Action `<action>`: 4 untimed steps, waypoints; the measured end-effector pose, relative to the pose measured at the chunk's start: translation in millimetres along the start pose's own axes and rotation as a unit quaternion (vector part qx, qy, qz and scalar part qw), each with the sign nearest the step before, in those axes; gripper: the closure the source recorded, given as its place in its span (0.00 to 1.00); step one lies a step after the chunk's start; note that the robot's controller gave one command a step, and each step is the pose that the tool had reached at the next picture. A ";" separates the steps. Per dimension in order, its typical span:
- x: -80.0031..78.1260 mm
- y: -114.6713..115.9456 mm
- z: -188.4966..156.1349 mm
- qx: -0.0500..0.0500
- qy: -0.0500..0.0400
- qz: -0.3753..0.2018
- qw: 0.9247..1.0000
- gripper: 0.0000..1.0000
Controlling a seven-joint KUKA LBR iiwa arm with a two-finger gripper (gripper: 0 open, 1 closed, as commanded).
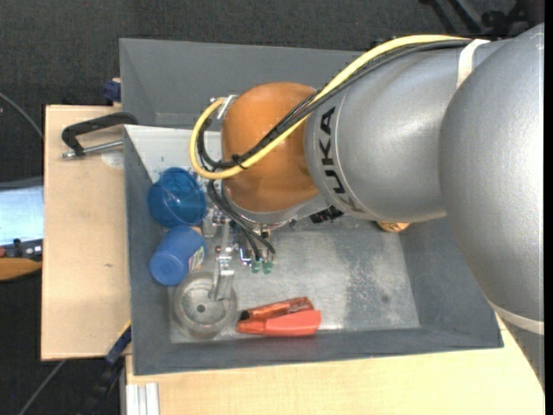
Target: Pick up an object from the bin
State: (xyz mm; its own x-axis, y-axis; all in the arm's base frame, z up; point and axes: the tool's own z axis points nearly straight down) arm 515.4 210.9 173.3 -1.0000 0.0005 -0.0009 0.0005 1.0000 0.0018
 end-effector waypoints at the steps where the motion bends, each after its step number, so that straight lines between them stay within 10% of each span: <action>1: 0.0 0.0 0.0 0.000 0.000 0.000 1.000 0.00; 2: -10.6 -6.2 60.6 -0.002 -0.003 0.028 1.000 0.00; 3: -29.3 -3.4 95.9 0.007 0.001 -0.001 1.000 1.00; 4: -29.3 -3.5 95.9 0.007 0.001 -0.001 1.000 1.00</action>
Offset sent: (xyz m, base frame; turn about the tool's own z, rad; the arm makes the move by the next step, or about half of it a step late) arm 0.0147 -0.0131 -0.1033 0.0960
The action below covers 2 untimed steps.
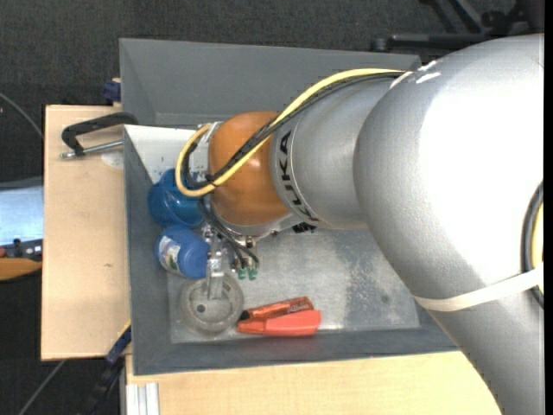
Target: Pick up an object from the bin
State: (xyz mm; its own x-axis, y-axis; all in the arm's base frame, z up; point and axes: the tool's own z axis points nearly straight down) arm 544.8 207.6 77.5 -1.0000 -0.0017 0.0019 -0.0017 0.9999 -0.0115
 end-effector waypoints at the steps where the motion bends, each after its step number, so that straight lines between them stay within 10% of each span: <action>1: 0.2 0.0 -0.2 0.000 0.001 0.000 1.000 1.00; 2: 0.3 0.1 -0.2 0.000 0.001 0.000 1.000 1.00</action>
Offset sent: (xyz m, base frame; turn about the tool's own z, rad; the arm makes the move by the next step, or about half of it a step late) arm 0.0000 0.0000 0.0000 0.0000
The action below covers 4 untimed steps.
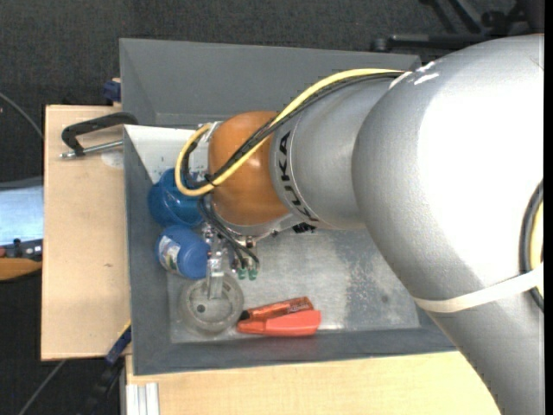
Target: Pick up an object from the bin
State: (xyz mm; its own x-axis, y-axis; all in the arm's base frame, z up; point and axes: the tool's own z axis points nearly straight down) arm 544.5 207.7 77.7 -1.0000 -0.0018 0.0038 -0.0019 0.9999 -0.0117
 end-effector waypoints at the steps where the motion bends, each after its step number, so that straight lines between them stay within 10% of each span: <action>1: 0.0 0.0 0.0 0.000 0.000 0.000 1.000 1.00; 3: -8.4 5.2 -65.7 -0.004 -0.007 -0.009 1.000 1.00; 4: -30.1 13.9 -42.8 0.001 0.008 -0.001 1.000 1.00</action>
Offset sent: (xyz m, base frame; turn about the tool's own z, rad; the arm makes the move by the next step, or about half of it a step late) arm 0.0079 0.0040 0.1159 -0.0463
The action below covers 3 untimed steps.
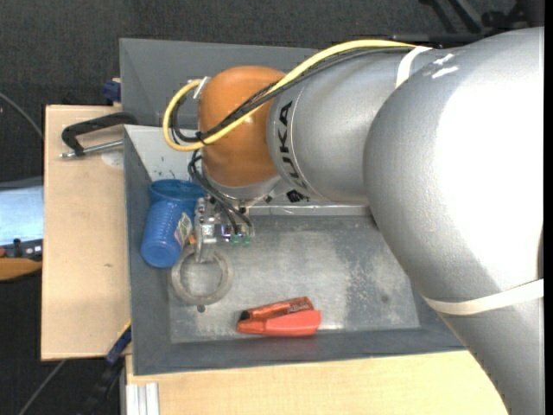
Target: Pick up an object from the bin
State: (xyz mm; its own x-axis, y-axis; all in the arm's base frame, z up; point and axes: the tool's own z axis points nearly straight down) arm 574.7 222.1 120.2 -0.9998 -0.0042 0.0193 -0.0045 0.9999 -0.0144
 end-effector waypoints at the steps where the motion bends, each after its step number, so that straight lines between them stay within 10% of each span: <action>1: -5.8 -5.7 46.4 -0.001 -0.013 -0.087 0.996 1.00; 3: -3.7 -2.7 12.6 -0.001 -0.011 -0.189 0.982 1.00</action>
Offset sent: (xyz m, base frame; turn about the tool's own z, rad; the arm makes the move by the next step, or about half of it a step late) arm 0.0000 0.0000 0.0000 0.0000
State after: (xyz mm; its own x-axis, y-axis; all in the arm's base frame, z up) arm 578.2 219.2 107.6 -0.9265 -0.3762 0.0003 -0.3762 0.9265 -0.0083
